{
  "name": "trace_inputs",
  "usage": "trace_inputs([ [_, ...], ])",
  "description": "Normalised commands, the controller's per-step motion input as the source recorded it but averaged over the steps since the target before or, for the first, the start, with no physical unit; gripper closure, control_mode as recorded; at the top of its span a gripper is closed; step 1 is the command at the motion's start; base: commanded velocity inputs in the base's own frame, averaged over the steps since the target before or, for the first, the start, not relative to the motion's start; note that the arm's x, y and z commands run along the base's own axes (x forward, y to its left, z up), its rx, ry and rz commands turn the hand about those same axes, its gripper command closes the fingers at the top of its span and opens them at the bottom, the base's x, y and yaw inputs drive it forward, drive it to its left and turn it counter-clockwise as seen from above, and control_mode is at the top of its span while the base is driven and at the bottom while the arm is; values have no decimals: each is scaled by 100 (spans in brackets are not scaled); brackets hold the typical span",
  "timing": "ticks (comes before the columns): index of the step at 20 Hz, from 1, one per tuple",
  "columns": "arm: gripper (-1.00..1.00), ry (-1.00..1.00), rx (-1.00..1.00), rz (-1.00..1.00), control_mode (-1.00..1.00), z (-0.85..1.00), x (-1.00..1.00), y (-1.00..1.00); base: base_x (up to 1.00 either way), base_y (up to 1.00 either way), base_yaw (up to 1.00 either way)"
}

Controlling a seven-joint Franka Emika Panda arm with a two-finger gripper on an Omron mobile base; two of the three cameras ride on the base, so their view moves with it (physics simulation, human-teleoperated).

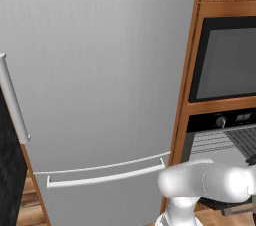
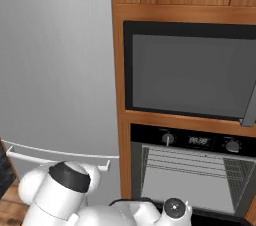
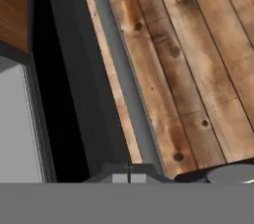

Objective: Take the fish from the oven and place it on the plate on the counter.

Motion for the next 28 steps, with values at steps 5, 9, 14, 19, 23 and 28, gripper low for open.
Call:
trace_inputs([
  [5, 100, 15, 36, 8, -100, 100, -100, -17, 0, 0, 0],
  [9, 100, 0, 27, 4, -100, 100, -63, -23, 0, 0, 0],
  [14, 100, -4, 18, 3, -100, 100, -26, -14, 0, 0, 0],
  [19, 100, -17, -1, 19, -100, 84, -4, -3, 0, 0, 0],
  [23, 100, -34, -14, 28, -100, 36, 15, 0, 0, 0, 0],
  [28, 100, -50, -26, 32, -100, 18, 23, 1, 0, 0, 0],
])
